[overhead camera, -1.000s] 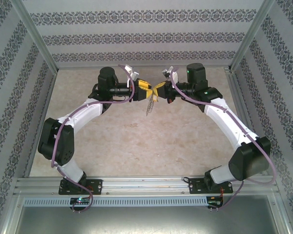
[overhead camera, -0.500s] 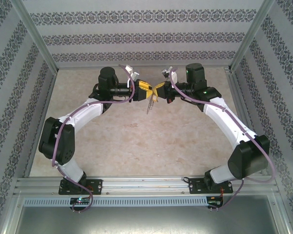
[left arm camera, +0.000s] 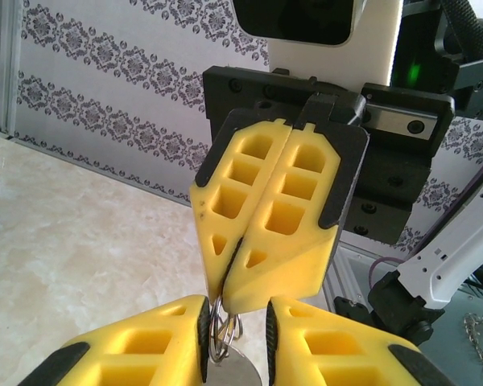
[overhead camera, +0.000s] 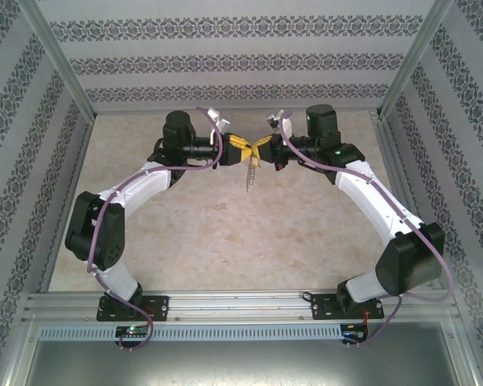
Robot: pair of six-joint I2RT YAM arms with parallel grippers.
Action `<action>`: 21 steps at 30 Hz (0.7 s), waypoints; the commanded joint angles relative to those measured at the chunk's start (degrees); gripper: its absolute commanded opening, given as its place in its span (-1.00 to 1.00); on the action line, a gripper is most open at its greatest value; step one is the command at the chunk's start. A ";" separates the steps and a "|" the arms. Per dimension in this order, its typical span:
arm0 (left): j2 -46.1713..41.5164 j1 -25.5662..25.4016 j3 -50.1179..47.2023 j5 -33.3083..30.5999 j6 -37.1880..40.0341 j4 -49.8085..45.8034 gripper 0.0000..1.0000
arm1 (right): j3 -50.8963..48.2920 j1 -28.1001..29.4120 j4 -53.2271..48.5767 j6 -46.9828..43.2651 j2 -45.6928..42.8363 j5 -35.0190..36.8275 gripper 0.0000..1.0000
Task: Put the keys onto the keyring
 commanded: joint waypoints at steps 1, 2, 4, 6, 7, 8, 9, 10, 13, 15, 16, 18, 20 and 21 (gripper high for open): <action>0.31 0.28 0.53 2.35 -0.44 3.02 -0.54 | 1.26 0.80 2.26 -1.05 0.21 -0.46 -1.00; 0.26 0.28 0.54 2.38 -0.48 3.13 -0.57 | 1.36 0.74 2.26 -1.06 0.13 -0.55 -1.00; 0.27 0.32 0.43 2.45 -0.46 3.26 -0.63 | 1.35 0.73 2.25 -0.96 0.29 -0.46 -1.00; 0.22 0.23 0.21 2.67 -0.46 3.34 -0.65 | 1.35 0.73 2.23 -0.97 0.28 -0.46 -1.00; 0.14 0.18 0.08 2.72 -0.49 3.52 -0.65 | 1.35 0.69 2.35 -0.96 0.30 -0.46 -1.00; 0.07 0.21 -0.08 2.73 -0.47 3.70 -0.66 | 1.35 0.75 2.41 -0.89 0.30 -0.46 -1.00; 0.04 0.20 -0.23 2.75 -0.49 3.89 -0.69 | 1.35 0.66 2.55 -0.85 0.39 -0.46 -1.00; 0.00 0.24 -0.32 2.93 -0.49 4.02 -0.70 | 1.35 0.72 2.66 -0.75 0.36 -0.46 -1.00; -0.20 0.16 -0.86 3.21 -0.44 4.75 -0.78 | 1.44 0.68 2.92 -0.44 0.47 -0.46 -1.00; -0.31 0.08 -1.25 3.31 -0.30 5.31 -0.90 | 1.44 0.72 3.18 -0.21 0.47 -0.46 -1.00; -0.39 -0.01 -1.48 3.41 -0.27 5.46 -0.97 | 1.44 0.73 3.32 -0.17 0.36 -0.40 -1.00; -0.48 -0.01 -1.83 3.42 -0.01 5.66 -1.00 | 1.44 0.71 3.53 0.04 0.32 -0.19 -1.00; -0.56 -0.18 -2.10 3.47 0.20 5.99 -1.00 | 1.53 0.69 3.53 0.10 0.29 -0.08 -1.00; -0.57 -0.13 -2.21 3.52 0.26 6.32 -1.00 | 1.53 0.73 3.58 0.18 0.21 0.11 -1.00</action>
